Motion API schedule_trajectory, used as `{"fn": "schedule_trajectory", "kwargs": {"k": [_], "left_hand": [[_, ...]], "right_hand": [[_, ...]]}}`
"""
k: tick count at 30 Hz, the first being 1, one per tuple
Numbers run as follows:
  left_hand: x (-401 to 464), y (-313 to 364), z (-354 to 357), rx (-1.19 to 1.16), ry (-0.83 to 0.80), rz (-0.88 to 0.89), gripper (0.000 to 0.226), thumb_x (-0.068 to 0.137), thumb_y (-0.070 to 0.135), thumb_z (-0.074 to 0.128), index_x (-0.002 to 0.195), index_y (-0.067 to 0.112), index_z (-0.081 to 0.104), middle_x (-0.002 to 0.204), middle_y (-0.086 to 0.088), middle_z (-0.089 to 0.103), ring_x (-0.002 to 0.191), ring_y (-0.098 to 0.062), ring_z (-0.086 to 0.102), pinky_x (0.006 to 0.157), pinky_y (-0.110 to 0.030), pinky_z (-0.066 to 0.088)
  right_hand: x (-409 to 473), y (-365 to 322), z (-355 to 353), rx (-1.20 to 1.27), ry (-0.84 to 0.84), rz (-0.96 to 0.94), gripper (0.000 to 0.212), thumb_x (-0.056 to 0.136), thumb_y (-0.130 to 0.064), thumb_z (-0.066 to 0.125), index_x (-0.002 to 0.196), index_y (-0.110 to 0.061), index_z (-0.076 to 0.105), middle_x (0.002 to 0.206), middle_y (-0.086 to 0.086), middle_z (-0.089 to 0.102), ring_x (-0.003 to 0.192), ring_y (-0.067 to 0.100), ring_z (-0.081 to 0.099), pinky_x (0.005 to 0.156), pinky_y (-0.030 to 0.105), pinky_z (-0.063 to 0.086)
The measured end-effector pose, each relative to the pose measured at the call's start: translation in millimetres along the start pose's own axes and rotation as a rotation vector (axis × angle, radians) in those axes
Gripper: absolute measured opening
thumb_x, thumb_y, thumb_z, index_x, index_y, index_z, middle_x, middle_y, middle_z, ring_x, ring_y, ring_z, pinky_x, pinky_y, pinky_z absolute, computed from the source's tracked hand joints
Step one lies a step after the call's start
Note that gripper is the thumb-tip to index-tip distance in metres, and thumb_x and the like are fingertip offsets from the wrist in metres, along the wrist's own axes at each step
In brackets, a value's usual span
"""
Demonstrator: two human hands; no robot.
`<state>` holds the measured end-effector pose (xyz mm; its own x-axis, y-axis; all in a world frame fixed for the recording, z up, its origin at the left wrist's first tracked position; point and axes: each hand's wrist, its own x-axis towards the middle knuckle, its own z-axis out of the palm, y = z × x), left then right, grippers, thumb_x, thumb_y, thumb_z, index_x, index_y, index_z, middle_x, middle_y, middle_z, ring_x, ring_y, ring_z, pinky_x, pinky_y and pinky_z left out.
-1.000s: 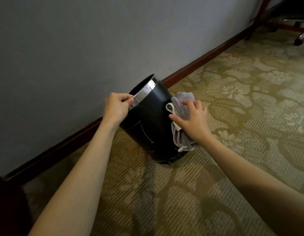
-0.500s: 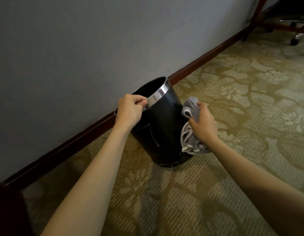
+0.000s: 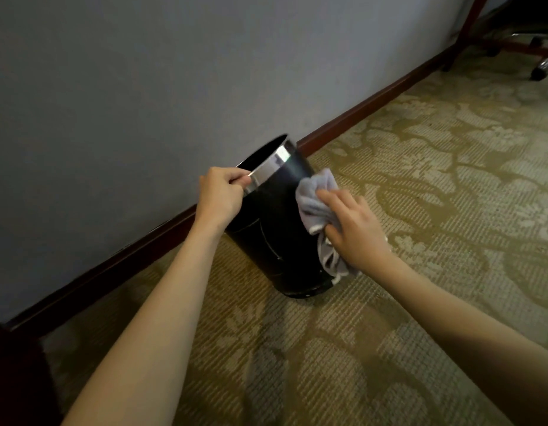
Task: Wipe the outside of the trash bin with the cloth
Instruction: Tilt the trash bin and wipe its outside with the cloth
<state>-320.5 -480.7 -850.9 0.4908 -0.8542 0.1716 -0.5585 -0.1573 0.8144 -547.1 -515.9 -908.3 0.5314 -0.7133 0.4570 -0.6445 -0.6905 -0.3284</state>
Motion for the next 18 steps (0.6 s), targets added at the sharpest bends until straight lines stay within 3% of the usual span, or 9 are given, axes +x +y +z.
{"fn": "schedule_trajectory", "kwargs": {"k": [3,8,13,15,18], "left_hand": [[5,-14,-12,-0.023,0.025,-0.089,0.019,0.091,0.018,0.058,0.103,0.016,0.074,0.093,0.001,0.071,0.086,-0.01,0.063,0.079,-0.027,0.046],[4,-30,-24,-0.035,0.027,-0.16,0.019,0.091,0.018,0.059,0.103,0.018,0.073,0.092,0.001,0.072,0.087,-0.013,0.065,0.084,-0.034,0.051],[-5,-24,-20,-0.036,0.033,-0.126,0.019,0.089,0.017,0.06,0.102,0.014,0.074,0.094,-0.008,0.073,0.093,-0.026,0.067,0.086,-0.038,0.052],[-7,-19,-15,-0.033,0.024,-0.099,0.018,0.088,0.016,0.061,0.1,0.012,0.074,0.094,-0.014,0.073,0.091,-0.03,0.067,0.078,-0.033,0.051],[-11,-14,-12,-0.023,-0.017,-0.05,0.017,0.088,0.015,0.061,0.094,0.011,0.076,0.086,-0.011,0.074,0.087,-0.022,0.067,0.066,-0.022,0.04]], "right_hand": [[-26,17,6,-0.09,-0.12,0.031,0.05,0.081,-0.009,0.063,0.13,-0.01,0.054,0.125,0.011,0.058,0.087,0.038,0.052,0.076,0.049,0.048],[-24,25,4,-0.195,-0.235,0.098,0.048,0.09,-0.017,0.052,0.137,-0.019,0.045,0.132,0.004,0.052,0.089,0.036,0.053,0.079,0.047,0.045],[17,-20,-1,-0.084,-0.15,-0.001,0.049,0.089,-0.018,0.05,0.138,-0.02,0.045,0.133,0.004,0.051,0.1,0.037,0.054,0.084,0.049,0.045],[32,-47,-3,-0.06,-0.08,-0.096,0.049,0.087,-0.017,0.053,0.136,-0.02,0.048,0.132,0.005,0.053,0.094,0.037,0.053,0.078,0.05,0.047],[38,-68,-6,-0.088,-0.04,-0.195,0.05,0.085,-0.018,0.059,0.134,-0.021,0.05,0.131,0.007,0.053,0.094,0.036,0.051,0.075,0.048,0.048]]}}
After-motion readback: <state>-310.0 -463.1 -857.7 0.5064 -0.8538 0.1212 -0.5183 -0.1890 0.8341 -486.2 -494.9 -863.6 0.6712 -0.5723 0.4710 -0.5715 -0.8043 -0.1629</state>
